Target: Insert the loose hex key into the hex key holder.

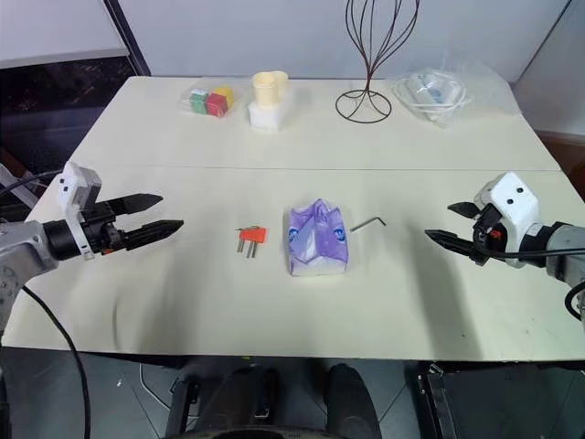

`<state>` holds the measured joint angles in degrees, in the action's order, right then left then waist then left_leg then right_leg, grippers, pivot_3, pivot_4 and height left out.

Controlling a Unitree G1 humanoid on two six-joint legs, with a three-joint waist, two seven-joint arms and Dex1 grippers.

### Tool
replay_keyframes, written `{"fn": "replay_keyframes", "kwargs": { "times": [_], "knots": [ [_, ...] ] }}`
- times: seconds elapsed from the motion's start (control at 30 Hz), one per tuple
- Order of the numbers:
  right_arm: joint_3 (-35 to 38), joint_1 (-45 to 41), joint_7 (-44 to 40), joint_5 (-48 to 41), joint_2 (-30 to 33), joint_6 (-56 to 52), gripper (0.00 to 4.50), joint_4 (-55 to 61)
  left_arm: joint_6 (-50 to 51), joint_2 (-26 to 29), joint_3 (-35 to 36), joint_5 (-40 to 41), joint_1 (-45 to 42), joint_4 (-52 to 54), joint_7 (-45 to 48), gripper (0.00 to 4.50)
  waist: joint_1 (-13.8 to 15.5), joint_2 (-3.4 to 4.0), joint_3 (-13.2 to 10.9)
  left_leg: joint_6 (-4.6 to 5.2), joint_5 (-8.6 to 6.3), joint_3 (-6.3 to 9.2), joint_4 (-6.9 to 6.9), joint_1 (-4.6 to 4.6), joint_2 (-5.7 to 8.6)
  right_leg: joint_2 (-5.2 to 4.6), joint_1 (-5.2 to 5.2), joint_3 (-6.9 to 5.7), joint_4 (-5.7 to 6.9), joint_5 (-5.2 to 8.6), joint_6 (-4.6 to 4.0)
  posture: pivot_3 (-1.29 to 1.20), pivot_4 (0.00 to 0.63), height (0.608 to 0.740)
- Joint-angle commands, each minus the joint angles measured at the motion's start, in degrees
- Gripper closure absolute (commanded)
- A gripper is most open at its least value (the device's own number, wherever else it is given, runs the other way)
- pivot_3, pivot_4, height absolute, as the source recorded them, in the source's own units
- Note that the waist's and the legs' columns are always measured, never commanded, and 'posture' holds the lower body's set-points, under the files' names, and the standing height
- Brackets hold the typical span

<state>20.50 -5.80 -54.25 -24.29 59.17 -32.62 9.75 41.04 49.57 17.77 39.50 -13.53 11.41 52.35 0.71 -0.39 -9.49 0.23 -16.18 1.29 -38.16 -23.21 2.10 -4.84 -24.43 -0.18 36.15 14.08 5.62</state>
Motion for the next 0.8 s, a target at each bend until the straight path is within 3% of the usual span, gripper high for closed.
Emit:
{"fn": "replay_keyframes", "kwargs": {
  "times": [0.03, 0.8],
  "knots": [
    [1.6, -0.5, 0.7, 0.1, -0.1, 0.6, 1.08, 0.7, -0.4, 0.6, 0.9, 0.6, -1.1, 0.1, 0.8, 0.05, 0.0, 0.0, 0.0, 0.0, 0.0, 0.0, 0.0, 0.0, 0.0, 0.0, 0.0, 0.0, 0.0, 0.0, 0.0, 0.0, 0.15, 0.74],
    [-0.9, -2.6, 1.9, 1.5, -1.7, 3.1, 1.08, 0.9, -2.7, -0.1, -0.7, -1.3, -2.1, -1.0, 3.2, 0.05, 0.0, 0.0, 0.0, 0.0, 0.0, -0.01, -0.01, 0.01, 0.01, 0.05, 0.0, 0.0, 0.03, -0.01, 0.02, 0.0, 0.15, 0.74]
  ]
}}
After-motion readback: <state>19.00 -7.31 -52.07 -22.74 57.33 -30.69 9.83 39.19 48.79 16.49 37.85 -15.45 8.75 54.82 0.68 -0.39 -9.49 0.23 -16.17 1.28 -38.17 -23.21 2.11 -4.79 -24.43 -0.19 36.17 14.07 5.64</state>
